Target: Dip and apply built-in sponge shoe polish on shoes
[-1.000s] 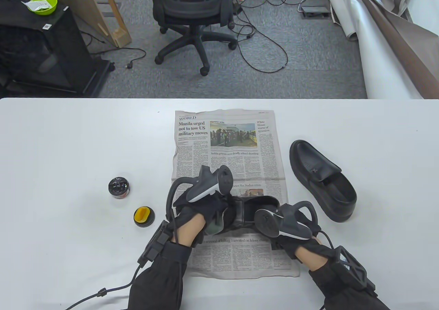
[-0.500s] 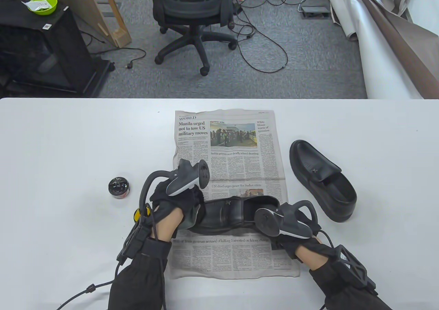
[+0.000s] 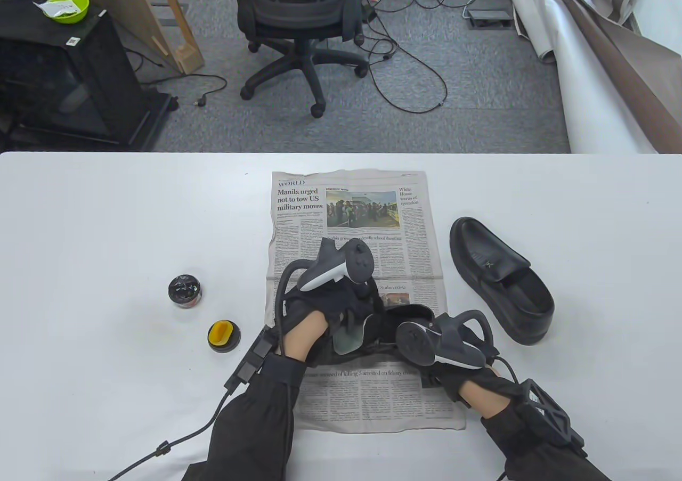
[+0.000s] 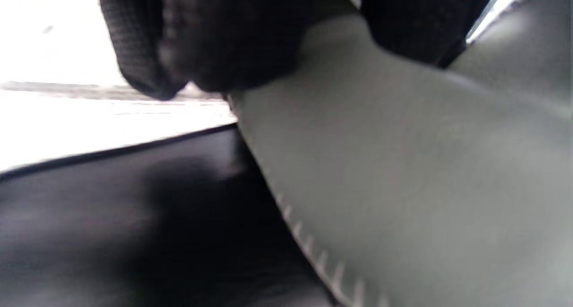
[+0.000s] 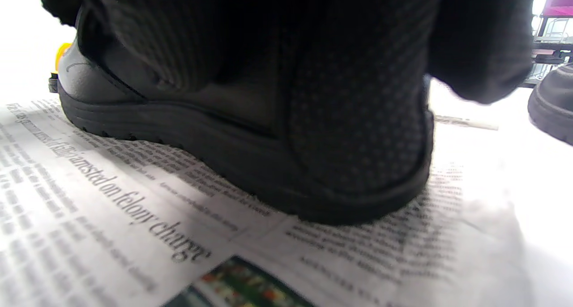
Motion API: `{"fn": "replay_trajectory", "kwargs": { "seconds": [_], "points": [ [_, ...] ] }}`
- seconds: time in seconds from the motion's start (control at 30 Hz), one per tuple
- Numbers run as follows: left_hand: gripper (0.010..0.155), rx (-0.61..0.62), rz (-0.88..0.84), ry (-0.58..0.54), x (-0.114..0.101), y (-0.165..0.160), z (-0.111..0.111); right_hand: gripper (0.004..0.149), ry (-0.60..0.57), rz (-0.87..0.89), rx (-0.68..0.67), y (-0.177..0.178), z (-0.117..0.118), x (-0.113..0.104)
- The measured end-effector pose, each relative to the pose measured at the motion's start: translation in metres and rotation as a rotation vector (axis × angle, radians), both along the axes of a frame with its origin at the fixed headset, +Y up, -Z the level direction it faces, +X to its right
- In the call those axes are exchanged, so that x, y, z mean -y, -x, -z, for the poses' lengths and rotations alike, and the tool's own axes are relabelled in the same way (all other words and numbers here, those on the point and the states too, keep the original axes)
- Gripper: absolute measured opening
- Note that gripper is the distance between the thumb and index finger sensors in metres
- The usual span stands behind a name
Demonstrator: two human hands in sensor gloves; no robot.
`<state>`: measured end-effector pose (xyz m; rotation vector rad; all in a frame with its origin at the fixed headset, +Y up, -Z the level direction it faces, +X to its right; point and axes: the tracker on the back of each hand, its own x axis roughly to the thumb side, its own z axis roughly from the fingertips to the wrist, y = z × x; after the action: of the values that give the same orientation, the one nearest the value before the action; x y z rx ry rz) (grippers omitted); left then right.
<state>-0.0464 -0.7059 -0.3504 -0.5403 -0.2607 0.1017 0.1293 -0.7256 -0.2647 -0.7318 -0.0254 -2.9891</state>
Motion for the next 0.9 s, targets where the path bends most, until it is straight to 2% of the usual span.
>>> {"fn": "replay_trajectory", "kwargs": {
  "seconds": [0.27, 0.47, 0.57, 0.7, 0.77, 0.9],
  "points": [
    [0.055, -0.089, 0.172, 0.051, 0.008, 0.049, -0.005, 0.044, -0.001, -0.006, 0.014, 0.001, 0.000, 0.000],
    [0.055, -0.186, 0.179, 0.055, 0.009, 0.092, -0.017, 0.044, 0.003, -0.010, 0.019, 0.001, 0.000, 0.000],
    [0.055, -0.219, 0.187, 0.036, 0.004, 0.101, -0.024, 0.044, 0.002, -0.012, 0.019, 0.001, -0.001, 0.000],
    [0.056, -0.168, 0.152, -0.110, -0.007, 0.090, -0.035, 0.044, 0.003, -0.009, 0.020, 0.001, 0.000, 0.000],
    [0.056, -0.132, -0.004, -0.166, -0.011, 0.072, -0.041, 0.044, 0.004, -0.007, 0.018, 0.001, 0.000, 0.000],
    [0.056, -0.021, -0.157, -0.272, -0.011, 0.031, -0.048, 0.044, 0.003, -0.006, 0.014, 0.001, 0.000, 0.000]
  ]
}}
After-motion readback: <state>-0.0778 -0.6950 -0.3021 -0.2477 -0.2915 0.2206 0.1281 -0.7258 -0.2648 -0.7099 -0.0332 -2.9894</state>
